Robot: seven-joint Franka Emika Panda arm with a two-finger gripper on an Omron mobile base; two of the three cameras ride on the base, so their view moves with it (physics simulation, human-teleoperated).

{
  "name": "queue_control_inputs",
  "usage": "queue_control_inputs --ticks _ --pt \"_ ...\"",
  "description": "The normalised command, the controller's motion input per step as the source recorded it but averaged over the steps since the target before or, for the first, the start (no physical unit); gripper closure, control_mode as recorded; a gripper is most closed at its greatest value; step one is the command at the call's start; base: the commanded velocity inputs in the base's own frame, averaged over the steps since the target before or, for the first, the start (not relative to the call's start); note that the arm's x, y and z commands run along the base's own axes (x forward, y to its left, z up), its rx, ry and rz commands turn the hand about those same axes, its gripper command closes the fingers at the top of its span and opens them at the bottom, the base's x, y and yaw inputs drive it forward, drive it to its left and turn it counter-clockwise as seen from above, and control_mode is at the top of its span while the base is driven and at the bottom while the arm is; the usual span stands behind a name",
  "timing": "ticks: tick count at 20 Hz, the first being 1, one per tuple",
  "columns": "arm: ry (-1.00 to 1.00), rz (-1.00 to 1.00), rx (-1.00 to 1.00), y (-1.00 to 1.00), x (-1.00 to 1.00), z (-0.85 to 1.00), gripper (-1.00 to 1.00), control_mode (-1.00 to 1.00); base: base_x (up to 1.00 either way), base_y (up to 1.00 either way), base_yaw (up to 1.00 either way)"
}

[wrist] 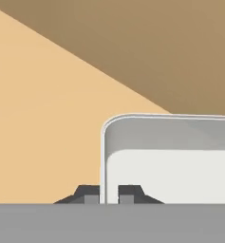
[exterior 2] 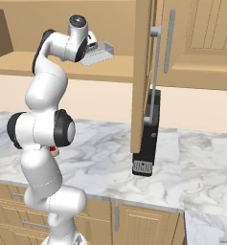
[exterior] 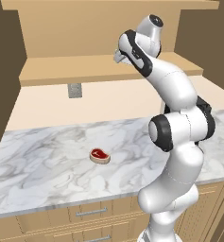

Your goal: Retrieve the tupperware from the cabinet, then place the raw meat into the tupperware to avoid contamination.

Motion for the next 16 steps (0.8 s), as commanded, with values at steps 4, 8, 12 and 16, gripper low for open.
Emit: queue_control_inputs --ticks 4,8,12,16 --pt "0.06 0.0 0.0 0.01 0.0 -0.08 1.0 -1.0 0.0 0.0 0.0" --pt "0.0 0.0 0.0 0.0 0.0 0.0 1.0 -1.0 0.0 0.0 0.0" --pt "0.0 0.0 0.0 0.0 0.0 0.0 1.0 -1.0 0.0 0.0 0.0" --pt "0.0 0.0 0.0 0.0 0.0 0.0 1.0 -1.0 0.0 0.0 0.0"
